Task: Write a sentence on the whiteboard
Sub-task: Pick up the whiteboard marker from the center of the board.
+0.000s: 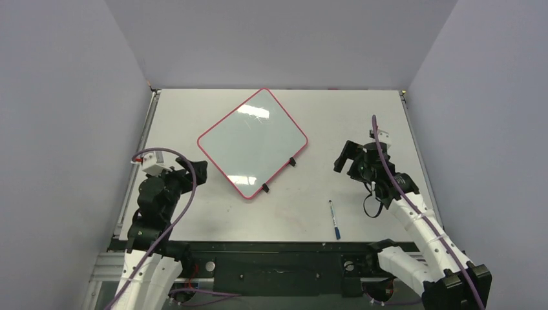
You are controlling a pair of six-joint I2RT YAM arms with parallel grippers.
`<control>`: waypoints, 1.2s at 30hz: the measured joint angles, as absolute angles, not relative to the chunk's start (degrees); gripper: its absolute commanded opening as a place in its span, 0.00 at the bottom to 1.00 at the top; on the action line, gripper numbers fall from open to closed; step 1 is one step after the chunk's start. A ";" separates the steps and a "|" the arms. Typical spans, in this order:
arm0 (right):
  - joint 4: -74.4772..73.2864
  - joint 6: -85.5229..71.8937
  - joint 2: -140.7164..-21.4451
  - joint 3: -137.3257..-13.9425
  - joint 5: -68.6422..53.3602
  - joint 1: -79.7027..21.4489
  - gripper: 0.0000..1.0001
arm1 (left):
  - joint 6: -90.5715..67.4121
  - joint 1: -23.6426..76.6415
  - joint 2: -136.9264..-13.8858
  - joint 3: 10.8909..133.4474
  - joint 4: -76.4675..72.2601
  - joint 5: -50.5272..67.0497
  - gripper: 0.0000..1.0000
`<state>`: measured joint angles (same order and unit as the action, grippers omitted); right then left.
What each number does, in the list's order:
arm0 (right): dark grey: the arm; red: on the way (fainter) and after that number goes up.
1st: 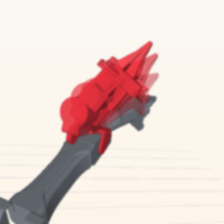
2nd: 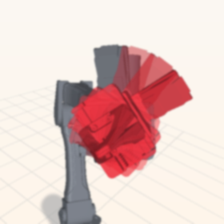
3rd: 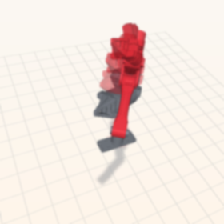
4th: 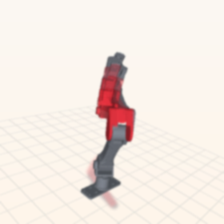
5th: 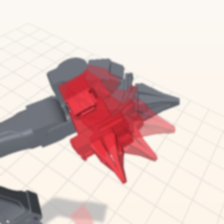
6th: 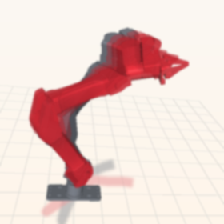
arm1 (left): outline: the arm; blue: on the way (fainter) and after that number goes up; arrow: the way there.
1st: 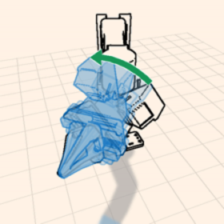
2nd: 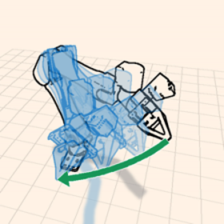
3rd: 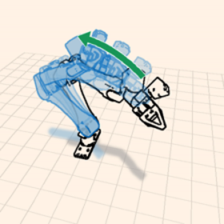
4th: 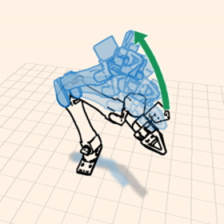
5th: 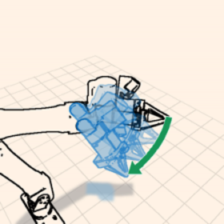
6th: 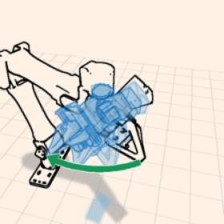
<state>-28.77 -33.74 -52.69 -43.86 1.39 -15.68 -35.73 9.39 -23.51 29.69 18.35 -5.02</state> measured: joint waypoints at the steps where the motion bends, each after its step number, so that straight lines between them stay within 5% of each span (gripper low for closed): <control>1: -30.22 -33.80 -53.52 -44.40 2.00 -16.27 1.00 | -35.55 9.37 -23.99 30.06 18.65 -4.12 0.86; 18: -37.39 -40.05 -66.24 -43.09 6.72 -34.70 0.88 | -34.87 10.44 -27.59 30.72 18.81 4.21 0.68; 36: -36.07 -43.05 -70.19 -37.41 10.04 -36.91 0.63 | -34.02 12.05 -29.04 30.72 18.87 6.31 0.64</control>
<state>-36.07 -43.05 -70.19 -37.41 10.04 -36.91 -34.02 12.05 -29.04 30.72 18.87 6.31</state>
